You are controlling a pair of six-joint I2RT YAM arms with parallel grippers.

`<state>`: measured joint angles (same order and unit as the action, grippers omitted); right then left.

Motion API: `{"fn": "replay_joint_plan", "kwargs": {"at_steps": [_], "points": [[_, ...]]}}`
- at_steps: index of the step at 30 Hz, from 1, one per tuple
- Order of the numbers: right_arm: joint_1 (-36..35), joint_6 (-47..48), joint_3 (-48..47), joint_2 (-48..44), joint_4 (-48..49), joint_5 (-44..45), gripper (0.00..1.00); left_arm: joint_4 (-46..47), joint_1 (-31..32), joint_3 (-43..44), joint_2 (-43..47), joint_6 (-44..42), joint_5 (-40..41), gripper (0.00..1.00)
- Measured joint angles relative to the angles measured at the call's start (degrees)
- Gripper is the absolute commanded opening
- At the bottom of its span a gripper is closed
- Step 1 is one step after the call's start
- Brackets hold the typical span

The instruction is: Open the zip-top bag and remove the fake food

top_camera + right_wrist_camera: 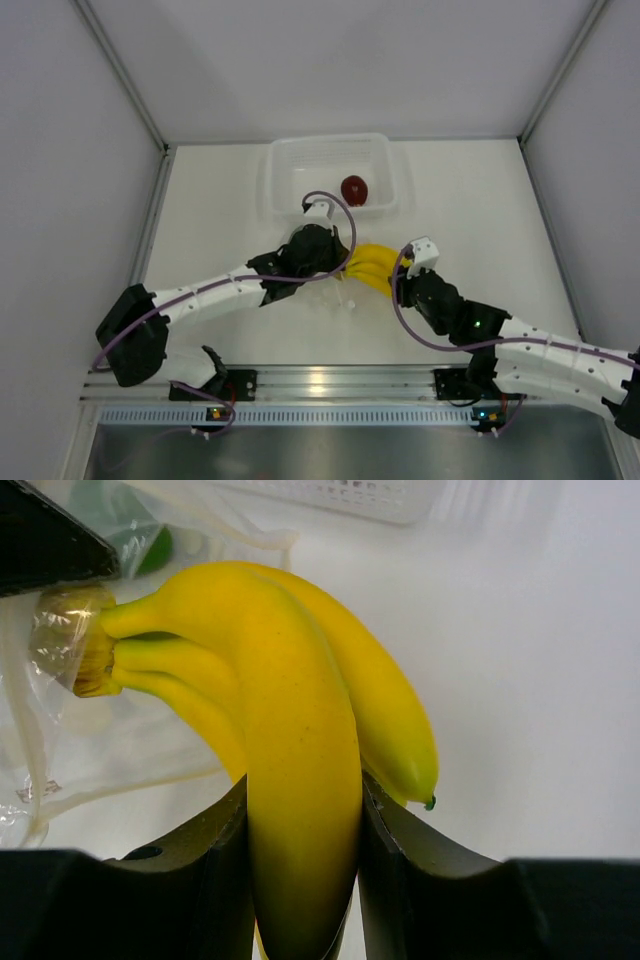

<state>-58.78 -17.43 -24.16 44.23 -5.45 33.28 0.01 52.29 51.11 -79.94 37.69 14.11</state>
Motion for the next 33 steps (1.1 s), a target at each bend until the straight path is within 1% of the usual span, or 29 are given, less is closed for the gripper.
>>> {"fn": "replay_joint_plan", "kwargs": {"at_steps": [4, 12, 17, 21, 24, 26, 27, 29, 31, 33], "points": [[-0.11, -1.33, -1.95, -1.70, -6.36, 1.57, 0.00, 0.00, 0.00, -2.32, 2.58, 2.16, 3.06, 0.00], [-0.26, -2.73, -5.22, -10.80, -17.25, 3.15, 0.00, 0.02, 0.00, -4.61, 5.27, 5.33, 6.16, 0.00], [-0.31, -2.27, -9.53, -15.58, -20.35, 3.52, 0.00, -0.07, 0.00, -6.91, 6.93, 7.41, 7.63, 0.00], [-0.31, -0.22, -14.12, -15.54, -20.50, 6.38, 0.00, -0.11, -0.02, -7.76, 7.89, 8.22, 7.30, 0.00], [-0.02, 3.10, -18.56, -10.62, -19.12, 9.03, 0.00, -0.09, -0.02, -8.48, 9.51, 8.50, 5.64, 0.00], [1.22, 5.84, -21.90, -5.22, -17.35, 8.55, 0.00, -0.07, -0.02, -9.22, 11.15, 8.72, 4.59, 0.00], [2.62, 7.21, -23.39, -2.58, -16.17, 6.03, 0.00, -0.04, -0.02, -9.77, 12.22, 8.90, 4.15, 0.00], [7.96, 8.90, -26.99, 3.63, -13.51, -1.44, 0.00, -0.11, -0.02, -10.73, 13.94, 9.11, 3.72, 0.00], [15.65, 10.51, -30.53, 11.02, -9.42, -9.18, 0.00, -0.15, -0.02, -11.15, 15.10, 9.14, 3.10, 0.00], [21.70, 12.83, -33.90, 18.23, -5.51, -13.35, 0.00, -0.02, -0.02, -11.15, 15.47, 9.11, 1.55, 0.00]]}}
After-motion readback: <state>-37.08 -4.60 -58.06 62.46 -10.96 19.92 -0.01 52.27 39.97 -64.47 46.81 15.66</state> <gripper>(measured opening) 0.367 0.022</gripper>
